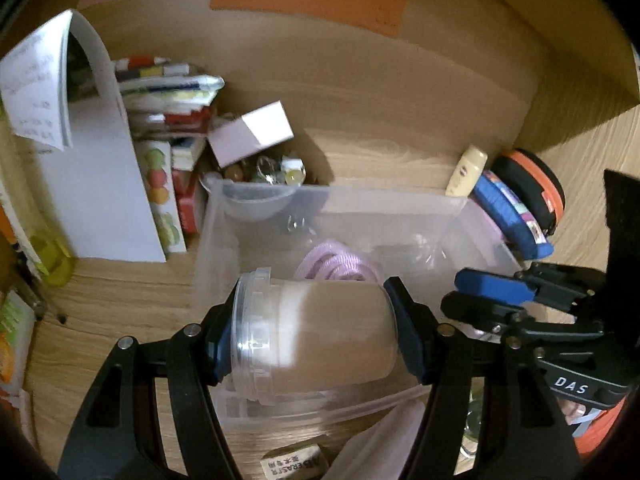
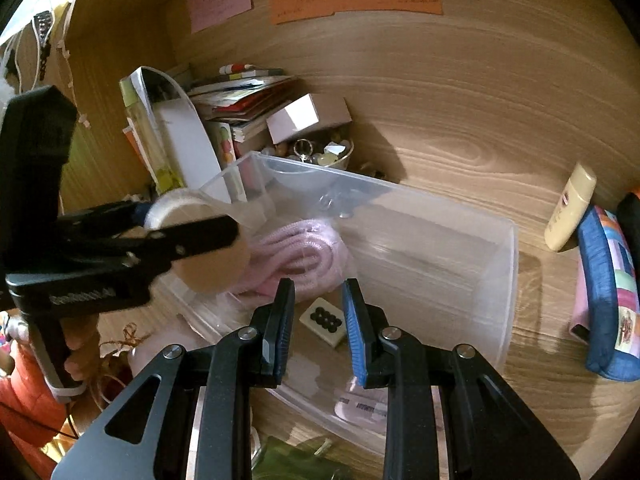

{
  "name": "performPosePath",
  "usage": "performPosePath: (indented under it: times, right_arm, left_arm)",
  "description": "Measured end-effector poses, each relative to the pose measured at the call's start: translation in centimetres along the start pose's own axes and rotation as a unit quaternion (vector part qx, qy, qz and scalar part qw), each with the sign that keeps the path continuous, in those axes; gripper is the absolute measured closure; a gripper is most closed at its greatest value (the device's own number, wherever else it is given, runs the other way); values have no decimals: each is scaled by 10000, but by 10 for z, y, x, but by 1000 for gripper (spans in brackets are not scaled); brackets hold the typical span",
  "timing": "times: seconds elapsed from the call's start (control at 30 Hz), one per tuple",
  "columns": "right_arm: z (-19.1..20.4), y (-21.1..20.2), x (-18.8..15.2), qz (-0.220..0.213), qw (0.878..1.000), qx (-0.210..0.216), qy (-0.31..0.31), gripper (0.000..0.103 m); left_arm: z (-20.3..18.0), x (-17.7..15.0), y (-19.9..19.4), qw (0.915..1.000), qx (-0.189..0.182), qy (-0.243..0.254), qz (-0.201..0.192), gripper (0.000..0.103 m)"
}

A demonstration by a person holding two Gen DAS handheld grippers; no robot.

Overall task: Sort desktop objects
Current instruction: 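Grasp the beige cup with the left tool while the right tool carries the charm, then release the beige cup and charm into the clear box with both tools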

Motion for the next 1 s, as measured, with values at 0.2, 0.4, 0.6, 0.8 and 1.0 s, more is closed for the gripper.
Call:
performPosePath:
  times: [0.2, 0.4, 0.6, 0.8, 1.0]
  right_arm:
    - [-1, -1, 1, -121, 9996, -200, -139, 77]
    - [-4, -2, 4, -214, 9990, -360, -174, 65]
    - [-5, -11, 9, -442, 9970, -576, -266, 42]
    - [-4, -41, 15, -845, 9916, -934, -304, 16]
    - [-1, -75, 7, -1096, 9866, -1175, -295, 3]
  left_arm:
    - [-3, -3, 2, 9998, 133, 168, 46, 37]
    - [-5, -6, 0, 9995, 168, 260, 92, 37]
    - [-11, 0, -14, 9990, 241, 366, -28, 37]
    - [-9, 9, -45, 9981, 445, 316, -276, 27]
    - [-18, 16, -91, 9938, 711, 477, -715, 7]
Point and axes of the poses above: each gripper's, at about its wrist camera, not at the fingertips, and y roughly the way its jaws point, z to its left, x to its top, the point moved 10 cm from there along y, roughly the way its jaws point, and after that the axes turned 14 degrees about y, right-handed, at the moved point
